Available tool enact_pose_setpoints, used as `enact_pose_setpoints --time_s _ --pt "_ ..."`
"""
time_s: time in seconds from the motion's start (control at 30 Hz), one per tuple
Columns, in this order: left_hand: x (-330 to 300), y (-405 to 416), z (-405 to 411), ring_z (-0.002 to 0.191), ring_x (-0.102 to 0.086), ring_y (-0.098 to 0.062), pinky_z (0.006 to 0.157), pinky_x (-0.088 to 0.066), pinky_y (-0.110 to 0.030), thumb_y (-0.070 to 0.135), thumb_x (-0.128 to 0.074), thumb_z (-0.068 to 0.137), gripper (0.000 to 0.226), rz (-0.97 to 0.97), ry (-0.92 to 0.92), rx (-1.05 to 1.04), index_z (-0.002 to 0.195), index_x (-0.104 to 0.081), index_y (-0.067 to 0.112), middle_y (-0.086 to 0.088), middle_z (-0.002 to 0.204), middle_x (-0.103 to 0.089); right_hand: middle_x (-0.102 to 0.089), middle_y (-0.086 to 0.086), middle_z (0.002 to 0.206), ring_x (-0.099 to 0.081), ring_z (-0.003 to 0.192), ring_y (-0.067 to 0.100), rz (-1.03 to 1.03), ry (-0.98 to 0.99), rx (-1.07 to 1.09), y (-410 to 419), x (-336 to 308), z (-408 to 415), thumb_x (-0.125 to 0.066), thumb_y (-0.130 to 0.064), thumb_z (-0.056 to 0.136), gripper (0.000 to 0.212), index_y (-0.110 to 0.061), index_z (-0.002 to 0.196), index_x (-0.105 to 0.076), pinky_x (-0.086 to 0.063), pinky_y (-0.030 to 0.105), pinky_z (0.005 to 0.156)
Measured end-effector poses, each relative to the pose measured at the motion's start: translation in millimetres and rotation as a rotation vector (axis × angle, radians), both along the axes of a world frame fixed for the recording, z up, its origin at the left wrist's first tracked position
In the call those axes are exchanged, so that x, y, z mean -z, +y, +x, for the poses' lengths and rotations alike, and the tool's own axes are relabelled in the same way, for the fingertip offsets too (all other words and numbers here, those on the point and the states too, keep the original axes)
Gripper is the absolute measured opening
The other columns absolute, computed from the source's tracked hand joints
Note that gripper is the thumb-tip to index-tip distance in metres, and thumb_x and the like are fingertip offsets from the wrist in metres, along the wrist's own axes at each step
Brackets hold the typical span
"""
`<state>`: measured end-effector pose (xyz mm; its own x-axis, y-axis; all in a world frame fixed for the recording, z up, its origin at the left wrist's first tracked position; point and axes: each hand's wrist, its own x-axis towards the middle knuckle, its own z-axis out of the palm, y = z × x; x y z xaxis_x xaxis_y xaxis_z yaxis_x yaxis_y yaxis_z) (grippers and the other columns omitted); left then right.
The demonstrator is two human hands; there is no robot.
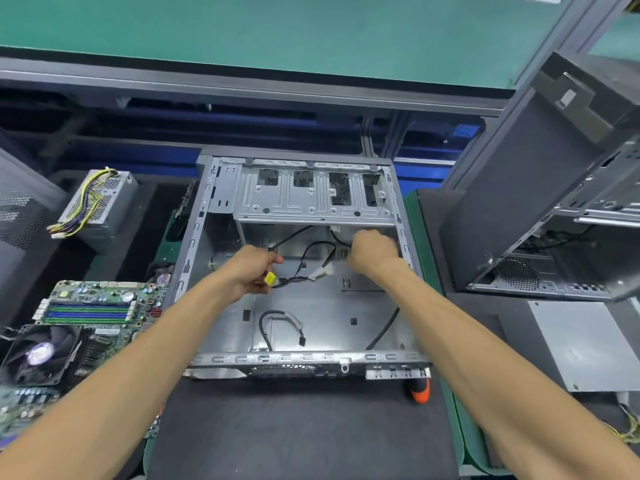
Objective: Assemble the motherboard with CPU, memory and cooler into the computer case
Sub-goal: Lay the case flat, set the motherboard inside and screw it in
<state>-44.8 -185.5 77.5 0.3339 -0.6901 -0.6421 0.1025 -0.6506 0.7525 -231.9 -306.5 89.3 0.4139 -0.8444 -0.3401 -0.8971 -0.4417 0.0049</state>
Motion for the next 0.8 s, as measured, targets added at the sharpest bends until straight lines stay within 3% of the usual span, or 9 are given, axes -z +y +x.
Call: enact_pose_setpoints --time_s 0.07,0.13,0.3,0.47,0.57,0.63,0.7,0.77,0.8 --pt "1.8 0.2 -0.3 0.048 -0.045 -0.017 0.046 -0.043 -0.025 0.014 -0.046 0.102 0.02 0.0 -0.044 0.001 0.1 -0.065 0.008 0.0 0.053 -0.045 -0.068 0.018 0.112 -0.066 0.1 0.036 0.019 -0.047 -0.006 -4.4 -3.6 -4.3 -0.05 -0.001 0.093 0.011 -0.004 0.097 -0.06 -0.043 0.032 0.071" --pt "4.1 -0.4 -0.6 0.047 -0.044 -0.017 0.046 -0.043 -0.024 0.014 -0.044 0.102 0.022 0.002 -0.086 0.018 0.1 -0.066 0.009 -0.001 0.054 -0.046 -0.068 0.019 0.107 -0.066 0.097 0.037 0.011 -0.084 -0.019 -3.9 -4.6 -3.9 -0.048 0.003 0.091 0.015 -0.002 0.096 -0.062 -0.044 0.033 0.069" --pt "8.4 -0.4 -5.1 0.044 -0.045 -0.012 0.04 -0.042 -0.021 0.016 -0.045 0.103 0.023 0.01 -0.136 0.126 0.101 -0.067 0.01 -0.002 0.061 -0.047 -0.068 0.02 0.106 -0.066 0.099 0.041 0.01 -0.184 -0.055 -4.0 -0.5 -2.1 -0.044 0.003 0.096 0.023 0.001 0.107 -0.065 -0.052 0.04 0.078" --pt "8.8 -1.2 -3.3 0.052 -0.045 -0.016 0.041 -0.043 -0.023 0.011 -0.04 0.103 0.026 0.013 -0.186 0.123 0.105 -0.066 0.009 -0.005 0.072 -0.049 -0.068 0.02 0.106 -0.065 0.095 0.038 0.149 -0.283 -0.011 -8.5 -2.1 -3.8 -0.042 -0.005 0.1 0.025 0.001 0.106 -0.066 -0.055 0.038 0.081" --pt "6.1 1.7 -8.9 0.053 -0.046 -0.017 0.044 -0.046 -0.025 0.013 -0.041 0.104 0.024 0.004 -0.106 0.157 0.105 -0.064 0.005 -0.005 0.068 -0.049 -0.068 0.014 0.094 -0.064 0.076 0.027 0.394 -0.446 0.088 -8.2 -4.6 2.2 -0.044 -0.01 0.104 0.025 0.001 0.11 -0.065 -0.054 0.03 0.062" --pt "2.9 2.4 -14.3 0.05 -0.046 -0.018 0.044 -0.047 -0.026 0.012 -0.044 0.104 0.021 -0.015 -0.01 0.174 0.105 -0.062 0.001 -0.007 0.068 -0.05 -0.056 0.007 0.075 -0.044 0.049 0.012 0.697 -0.687 0.29 0.4 -8.2 9.2 -0.043 -0.01 0.106 0.02 0.0 0.11 -0.06 -0.036 0.022 0.039" --pt "-1.9 2.2 -18.3 0.05 -0.052 -0.018 0.045 -0.05 -0.026 0.012 -0.049 0.102 0.018 -0.028 0.039 0.188 0.103 -0.063 0.001 -0.01 0.073 -0.055 -0.049 0.008 0.073 -0.035 0.044 0.007 0.91 -0.843 0.445 8.6 -6.1 13.3 -0.042 -0.008 0.107 0.018 0.004 0.112 -0.054 -0.026 0.018 0.037" --pt "-6.3 2.6 -19.3 0.054 -0.062 -0.019 0.052 -0.056 -0.028 0.016 -0.056 0.1 0.019 -0.047 0.104 0.214 0.103 -0.066 -0.001 -0.013 0.075 -0.063 -0.059 0.012 0.077 -0.051 0.05 0.013 1.058 -0.867 0.513 21.5 -3.4 17.2 -0.044 -0.008 0.106 0.024 0.008 0.122 -0.053 -0.041 0.02 0.041" --pt "-7.6 3.6 -19.3 0.061 -0.067 -0.02 0.058 -0.059 -0.029 0.019 -0.058 0.099 0.024 -0.059 0.152 0.244 0.105 -0.067 -0.002 -0.015 0.078 -0.068 -0.063 0.014 0.079 -0.06 0.055 0.017 1.099 -0.86 0.523 30.2 -2.9 19.9 -0.047 -0.008 0.105 0.02 0.005 0.116 -0.057 -0.052 0.025 0.047"
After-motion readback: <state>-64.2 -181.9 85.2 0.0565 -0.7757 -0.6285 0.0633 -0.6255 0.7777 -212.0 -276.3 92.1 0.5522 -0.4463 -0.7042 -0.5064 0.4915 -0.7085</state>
